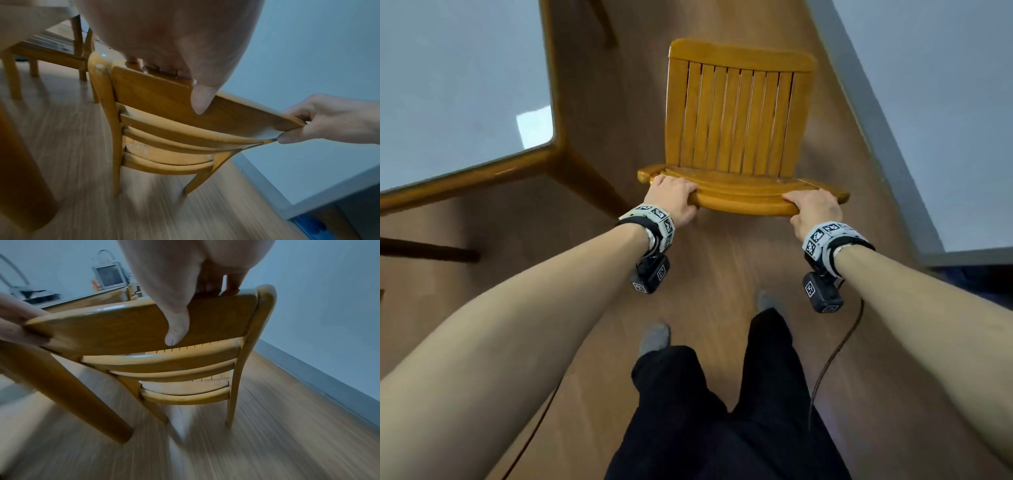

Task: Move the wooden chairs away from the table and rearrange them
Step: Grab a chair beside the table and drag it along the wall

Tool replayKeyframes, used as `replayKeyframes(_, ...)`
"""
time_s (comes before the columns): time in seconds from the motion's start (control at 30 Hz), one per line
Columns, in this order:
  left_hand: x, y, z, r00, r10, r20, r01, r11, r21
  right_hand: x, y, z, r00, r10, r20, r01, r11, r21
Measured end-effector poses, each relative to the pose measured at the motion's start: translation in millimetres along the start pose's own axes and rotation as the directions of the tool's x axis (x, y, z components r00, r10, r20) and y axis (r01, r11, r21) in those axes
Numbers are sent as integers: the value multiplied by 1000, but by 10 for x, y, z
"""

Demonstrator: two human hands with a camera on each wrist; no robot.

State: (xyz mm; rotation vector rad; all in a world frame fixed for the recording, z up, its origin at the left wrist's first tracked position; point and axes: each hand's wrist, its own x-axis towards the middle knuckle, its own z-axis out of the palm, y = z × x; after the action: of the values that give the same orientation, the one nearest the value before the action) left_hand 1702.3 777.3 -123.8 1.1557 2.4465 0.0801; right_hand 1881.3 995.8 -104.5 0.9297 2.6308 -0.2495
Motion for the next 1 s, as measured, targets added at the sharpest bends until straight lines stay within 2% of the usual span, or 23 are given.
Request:
replayKeyframes(0.1, -195, -205, 4, 997, 75, -2, -75, 997, 35, -449, -284, 117, 991, 131, 17, -131, 989, 62)
replayKeyframes(0.23, -489, -350, -9, 984, 169, 51, -172, 983, 66, -1013, -537, 287, 975, 216, 50, -221, 968, 121)
replayKeyframes(0.5, -1291, -361, 156, 970, 206, 126, -216, 973, 79, -1984, -768, 566, 950, 286, 127, -306, 934, 186)
replayKeyframes(0.63, -1444, -394, 208, 963, 222, 151, -235, 969, 75, -2118, -811, 611, 943, 294, 154, -320, 928, 190)
replayKeyframes(0.83, -1298, -328, 50, 948, 196, 250, -220, 973, 72, -2018, -752, 481, 954, 225, 200, -260, 950, 171)
replayKeyframes(0.93, -1309, -250, -2, 938, 142, 316, -188, 974, 122, -2036, -698, 365, 953, 141, 268, -198, 960, 200)
replayKeyframes(1.0, -1304, -140, -95, 920, 73, 386, -133, 982, 131, -2051, -609, 238, 937, 123, 328, -204, 953, 225)
